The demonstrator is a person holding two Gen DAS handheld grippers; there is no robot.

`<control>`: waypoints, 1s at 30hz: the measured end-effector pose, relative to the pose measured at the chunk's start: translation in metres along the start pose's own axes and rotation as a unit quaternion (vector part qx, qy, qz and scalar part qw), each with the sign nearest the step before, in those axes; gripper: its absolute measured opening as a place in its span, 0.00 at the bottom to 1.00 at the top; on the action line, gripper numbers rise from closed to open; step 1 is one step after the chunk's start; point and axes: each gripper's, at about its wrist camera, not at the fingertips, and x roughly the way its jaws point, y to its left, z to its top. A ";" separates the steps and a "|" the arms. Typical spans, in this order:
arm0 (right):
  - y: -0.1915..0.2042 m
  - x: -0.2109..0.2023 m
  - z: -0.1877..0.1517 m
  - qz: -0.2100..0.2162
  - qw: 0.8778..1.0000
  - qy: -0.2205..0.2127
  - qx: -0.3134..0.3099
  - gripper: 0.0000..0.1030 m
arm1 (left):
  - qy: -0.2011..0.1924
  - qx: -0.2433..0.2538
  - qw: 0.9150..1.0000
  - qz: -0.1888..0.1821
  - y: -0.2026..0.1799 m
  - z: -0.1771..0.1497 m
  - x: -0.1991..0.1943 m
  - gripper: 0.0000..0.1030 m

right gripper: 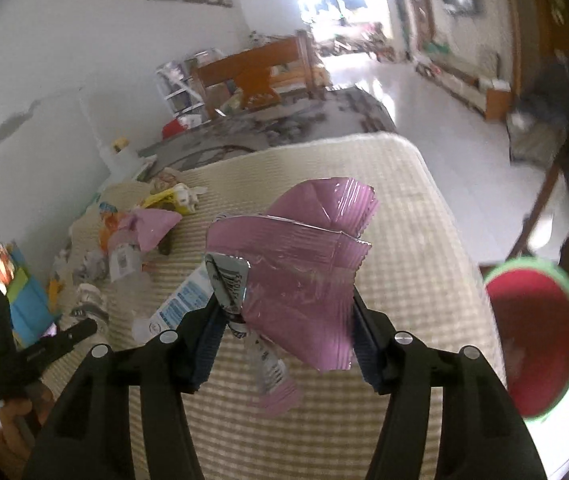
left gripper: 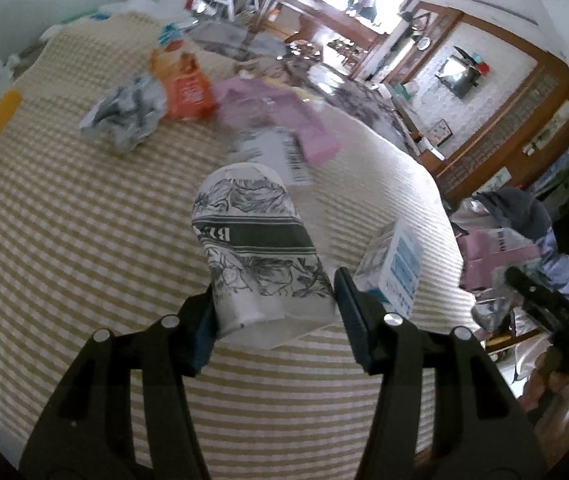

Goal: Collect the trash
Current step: 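Grasp the white printed paper cup with the left tool while the right tool grasps pink plastic, then carry the paper cup and pink wrapper over the red bin and open both tools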

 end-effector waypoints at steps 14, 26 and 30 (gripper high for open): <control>-0.028 -0.027 0.005 -0.031 0.997 -0.053 0.036 0.55 | 0.001 0.075 0.996 -0.044 -0.075 0.000 0.009 0.50; -0.047 -0.041 0.007 -0.073 0.993 -0.075 0.050 0.58 | 0.014 0.121 0.989 -0.078 -0.125 0.003 0.030 0.50; -0.053 -0.043 0.007 -0.084 0.992 -0.076 0.053 0.58 | 0.018 0.132 0.988 -0.084 -0.138 0.001 0.036 0.50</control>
